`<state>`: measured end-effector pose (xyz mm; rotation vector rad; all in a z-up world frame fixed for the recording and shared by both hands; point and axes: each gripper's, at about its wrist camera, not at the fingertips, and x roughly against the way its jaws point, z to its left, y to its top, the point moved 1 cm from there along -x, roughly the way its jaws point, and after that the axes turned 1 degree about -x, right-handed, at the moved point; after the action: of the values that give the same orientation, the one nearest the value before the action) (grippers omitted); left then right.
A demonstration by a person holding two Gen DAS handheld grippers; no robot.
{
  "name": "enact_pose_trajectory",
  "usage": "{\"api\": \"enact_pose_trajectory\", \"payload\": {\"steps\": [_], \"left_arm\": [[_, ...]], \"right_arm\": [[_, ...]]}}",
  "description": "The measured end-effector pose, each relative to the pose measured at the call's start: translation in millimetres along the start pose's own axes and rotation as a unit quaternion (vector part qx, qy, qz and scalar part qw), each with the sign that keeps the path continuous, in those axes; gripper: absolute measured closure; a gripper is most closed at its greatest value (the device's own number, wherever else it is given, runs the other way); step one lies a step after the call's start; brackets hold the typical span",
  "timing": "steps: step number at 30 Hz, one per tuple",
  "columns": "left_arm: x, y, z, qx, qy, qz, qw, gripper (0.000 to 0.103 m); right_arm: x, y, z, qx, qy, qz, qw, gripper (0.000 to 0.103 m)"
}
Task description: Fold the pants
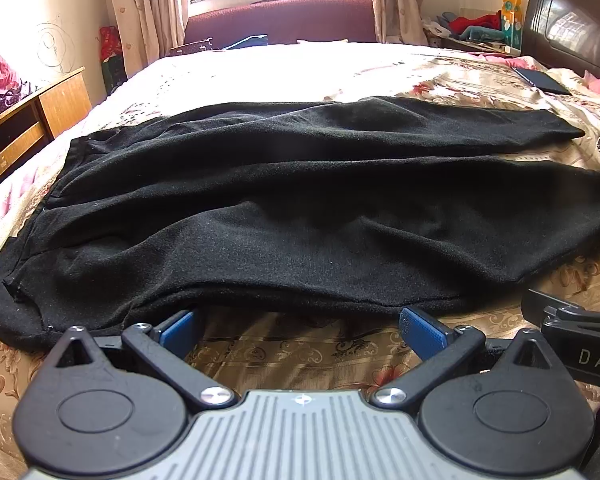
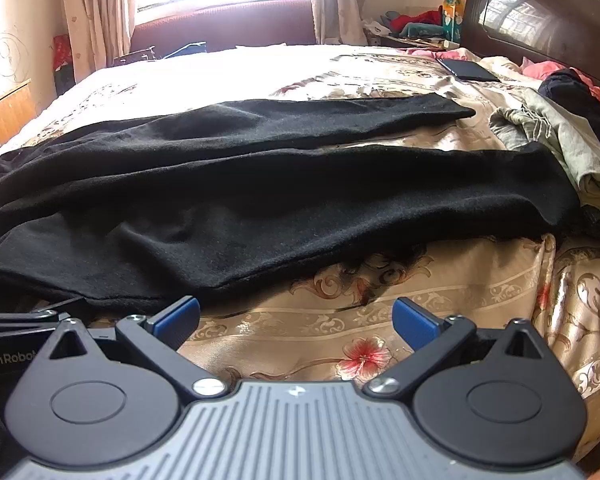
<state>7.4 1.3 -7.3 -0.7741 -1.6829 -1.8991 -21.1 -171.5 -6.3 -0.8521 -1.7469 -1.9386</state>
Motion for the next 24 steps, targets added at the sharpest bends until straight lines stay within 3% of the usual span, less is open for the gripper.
{"api": "enact_pose_trajectory", "payload": {"steps": [24], "left_arm": [[-0.1,-0.4,0.1,-0.001,0.001,0.001,1.0,0.0]], "right_arm": [[-2.6,-0.2,-0.5,0.0,0.001,0.004,1.0,0.001]]}}
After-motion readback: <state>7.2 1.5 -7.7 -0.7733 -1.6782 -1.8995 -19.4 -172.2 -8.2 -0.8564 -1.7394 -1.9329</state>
